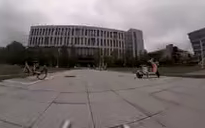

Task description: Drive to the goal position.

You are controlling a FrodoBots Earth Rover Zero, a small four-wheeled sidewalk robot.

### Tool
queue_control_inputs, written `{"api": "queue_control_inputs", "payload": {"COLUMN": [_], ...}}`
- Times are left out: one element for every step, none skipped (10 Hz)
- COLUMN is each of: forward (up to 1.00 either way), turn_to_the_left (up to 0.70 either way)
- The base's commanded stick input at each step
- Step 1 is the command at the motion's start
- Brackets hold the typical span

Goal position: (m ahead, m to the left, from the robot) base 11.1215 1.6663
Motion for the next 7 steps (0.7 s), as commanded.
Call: {"api": "queue_control_inputs", "payload": {"forward": [1.0,1.0,1.0,1.0,1.0,1.0,1.0], "turn_to_the_left": [0.14,0.0,0.0,0.0,0.0,0.09,0.2]}}
